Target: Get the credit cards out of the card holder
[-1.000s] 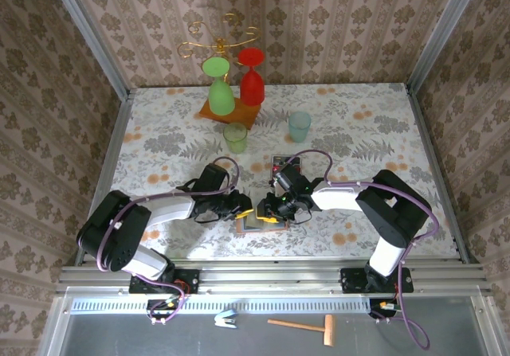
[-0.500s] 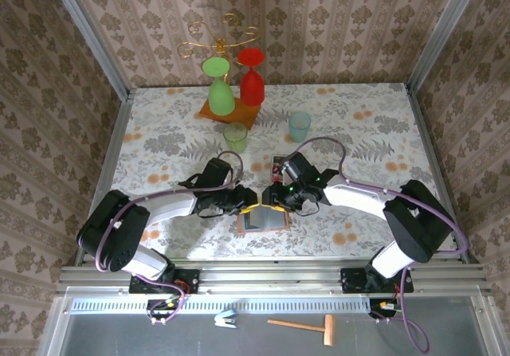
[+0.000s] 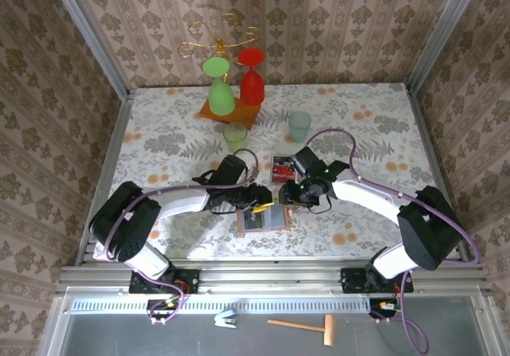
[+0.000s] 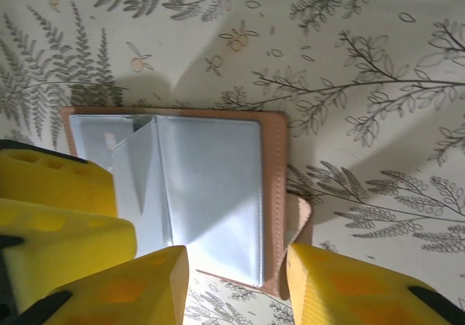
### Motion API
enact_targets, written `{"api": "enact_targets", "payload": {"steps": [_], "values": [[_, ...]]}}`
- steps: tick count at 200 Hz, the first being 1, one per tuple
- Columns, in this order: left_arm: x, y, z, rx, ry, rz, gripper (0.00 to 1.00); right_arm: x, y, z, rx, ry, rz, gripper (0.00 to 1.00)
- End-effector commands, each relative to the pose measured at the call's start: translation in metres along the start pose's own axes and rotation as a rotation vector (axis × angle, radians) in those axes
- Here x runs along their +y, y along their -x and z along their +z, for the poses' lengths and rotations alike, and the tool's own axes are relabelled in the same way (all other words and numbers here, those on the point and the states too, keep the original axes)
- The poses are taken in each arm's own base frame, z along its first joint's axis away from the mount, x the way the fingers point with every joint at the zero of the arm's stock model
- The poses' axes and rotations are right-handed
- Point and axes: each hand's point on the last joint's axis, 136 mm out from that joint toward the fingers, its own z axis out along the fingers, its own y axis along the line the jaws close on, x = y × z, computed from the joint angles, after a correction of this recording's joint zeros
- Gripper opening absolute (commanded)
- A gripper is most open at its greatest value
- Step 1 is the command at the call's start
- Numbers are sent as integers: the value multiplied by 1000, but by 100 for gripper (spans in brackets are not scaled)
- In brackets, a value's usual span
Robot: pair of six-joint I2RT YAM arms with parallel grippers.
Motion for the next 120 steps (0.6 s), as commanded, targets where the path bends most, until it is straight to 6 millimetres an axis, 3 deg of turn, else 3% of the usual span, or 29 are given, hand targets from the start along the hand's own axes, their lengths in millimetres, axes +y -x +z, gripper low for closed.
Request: {"api": "enact_targets", "payload": {"steps": [1, 120], "values": [[-15, 4, 8, -5, -33, 11, 37, -16, -4, 3, 24, -74, -22, 38], [-6, -3, 24, 24, 9, 7, 40, -34, -17, 16, 54, -118, -21, 14]]}}
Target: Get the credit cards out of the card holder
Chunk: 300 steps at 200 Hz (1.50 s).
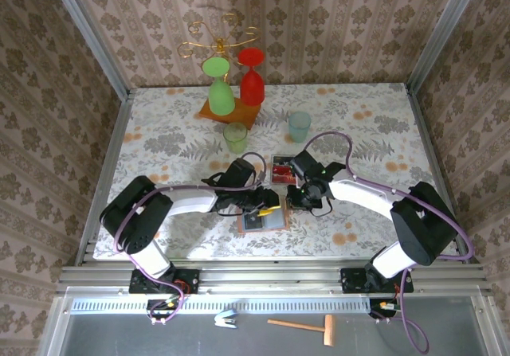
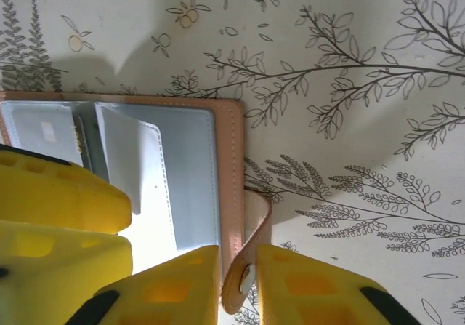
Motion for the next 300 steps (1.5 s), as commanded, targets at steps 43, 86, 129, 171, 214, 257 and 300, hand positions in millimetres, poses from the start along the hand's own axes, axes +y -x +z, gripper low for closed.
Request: {"api": "enact_targets", "payload": {"steps": [43, 86, 129, 171, 214, 257, 300], "values": [[0, -4, 9, 34, 47, 11, 40, -13, -9, 2, 1, -20, 26, 7], [-4, -3, 4, 36, 77, 39, 40, -15, -13, 0, -7, -14, 33, 6], [-12, 4, -10, -15, 67, 60, 40, -19, -13, -2, -11, -38, 32, 6], [-5, 14, -34, -76, 82, 64, 40, -26, -11, -6, -17, -86, 23, 9], [17, 20, -61, -117, 115, 36, 40, -26, -8, -7, -11, -105, 15, 12], [41, 17, -75, -138, 133, -3, 40, -17, -2, -17, -31, -83, 24, 21], [52, 12, -75, -130, 123, -21, 38, 7, 11, -30, -62, -10, 26, 27]]}}
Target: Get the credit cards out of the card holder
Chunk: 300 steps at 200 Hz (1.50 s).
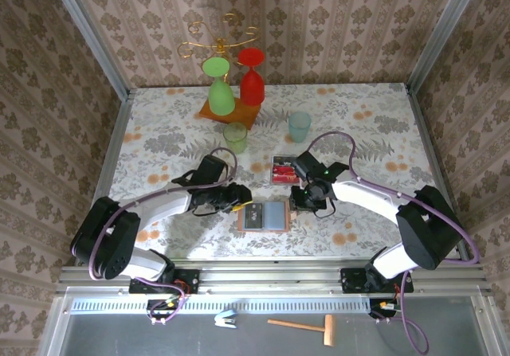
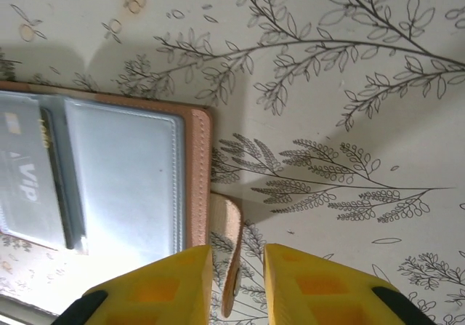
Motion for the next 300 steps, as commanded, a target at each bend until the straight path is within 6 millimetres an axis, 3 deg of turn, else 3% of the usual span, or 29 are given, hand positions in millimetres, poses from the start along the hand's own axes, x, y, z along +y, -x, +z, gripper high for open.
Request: {"api": "enact_targets", "payload": {"steps": [1, 53, 116, 202, 300], "values": [[3, -5, -2, 13, -13, 18, 38, 15, 12, -18, -43, 43, 17, 27], [12, -13, 2, 32, -9, 10, 32, 61, 19, -11, -30, 222, 47, 29], [32, -20, 6, 43, 11, -18, 25, 107, 10, 17, 52, 360, 63, 29], [45, -26, 11, 61, 25, -41, 9, 118, -2, 47, 122, 386, 82, 29], [53, -31, 12, 73, 39, -57, 8, 112, -12, 62, 159, 356, 92, 29]]}}
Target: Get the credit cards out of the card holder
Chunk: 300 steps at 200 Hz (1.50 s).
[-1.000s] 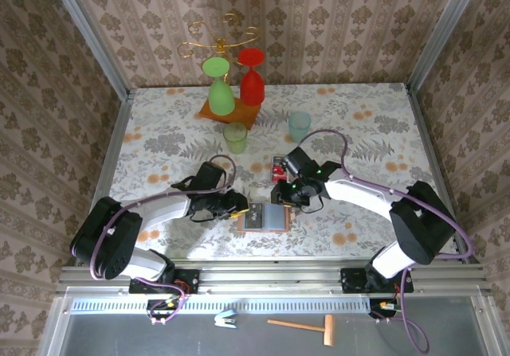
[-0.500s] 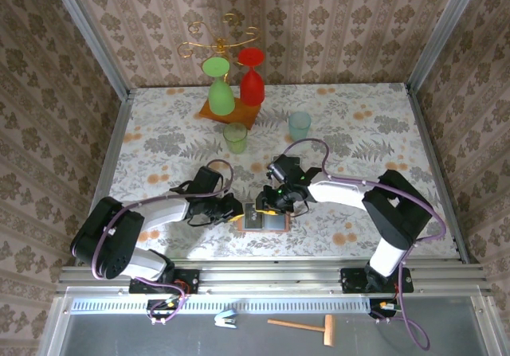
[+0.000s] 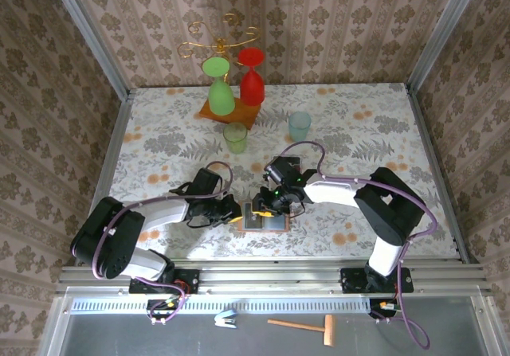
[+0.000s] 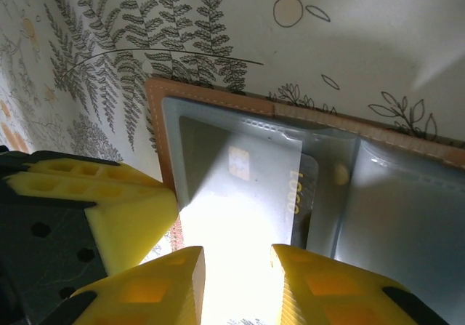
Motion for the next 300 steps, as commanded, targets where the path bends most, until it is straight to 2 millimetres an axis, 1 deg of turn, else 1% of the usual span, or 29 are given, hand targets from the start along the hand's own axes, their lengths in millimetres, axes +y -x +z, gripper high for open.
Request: {"api": "enact_targets", "payload": {"steps": [1, 117, 184, 226, 273, 300], "values": [[8, -5, 3, 21, 9, -2, 8, -1, -4, 5, 20, -4, 16, 29], [16, -10, 8, 49, 23, -18, 9, -25, -7, 4, 25, -117, -7, 29], [16, -11, 7, 47, 23, -24, 10, -23, -3, -6, 7, -152, -41, 30], [7, -6, 3, 32, 10, -13, 10, -18, -2, -10, -4, -141, -49, 30], [-14, 4, -12, -8, -6, 25, 11, -9, 0, -18, -29, -103, -57, 30], [-24, 7, -18, -24, -23, 35, 11, -8, 0, -21, -36, -74, -41, 30]]}}
